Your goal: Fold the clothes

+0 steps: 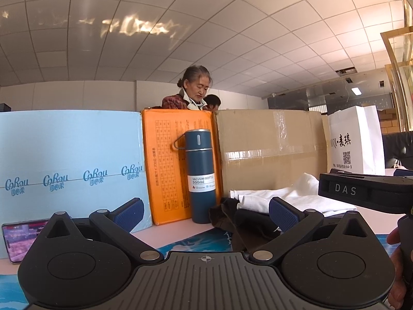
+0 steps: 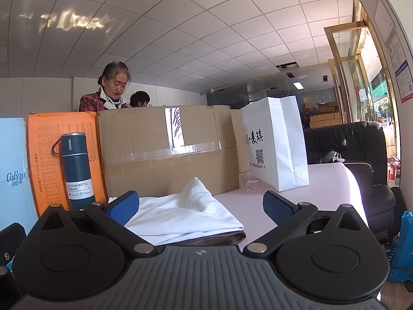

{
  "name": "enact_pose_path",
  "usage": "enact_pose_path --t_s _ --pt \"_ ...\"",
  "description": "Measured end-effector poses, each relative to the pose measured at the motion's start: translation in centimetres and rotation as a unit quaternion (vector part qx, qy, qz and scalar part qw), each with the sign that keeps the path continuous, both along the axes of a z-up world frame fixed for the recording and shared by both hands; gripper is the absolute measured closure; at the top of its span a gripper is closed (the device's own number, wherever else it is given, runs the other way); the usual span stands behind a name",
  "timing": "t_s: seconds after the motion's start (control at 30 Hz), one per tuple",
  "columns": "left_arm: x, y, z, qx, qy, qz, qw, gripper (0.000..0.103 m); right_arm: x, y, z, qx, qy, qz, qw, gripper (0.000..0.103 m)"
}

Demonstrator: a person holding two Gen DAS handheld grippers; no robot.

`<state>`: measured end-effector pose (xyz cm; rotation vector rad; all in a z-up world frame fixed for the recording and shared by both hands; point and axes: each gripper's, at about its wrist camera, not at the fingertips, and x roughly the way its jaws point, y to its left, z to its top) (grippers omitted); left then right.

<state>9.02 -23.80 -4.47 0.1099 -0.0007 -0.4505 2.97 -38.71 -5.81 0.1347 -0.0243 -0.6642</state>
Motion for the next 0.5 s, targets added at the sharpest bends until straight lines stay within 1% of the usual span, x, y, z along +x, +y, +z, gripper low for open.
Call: enact_pose_path --t_s 0.5 --pt "0.18 -0.10 -0.09 0.003 0.001 -0.002 1.0000 0.000 -0.06 0.03 -0.03 0.000 0.002 0.000 1.000 0.000"
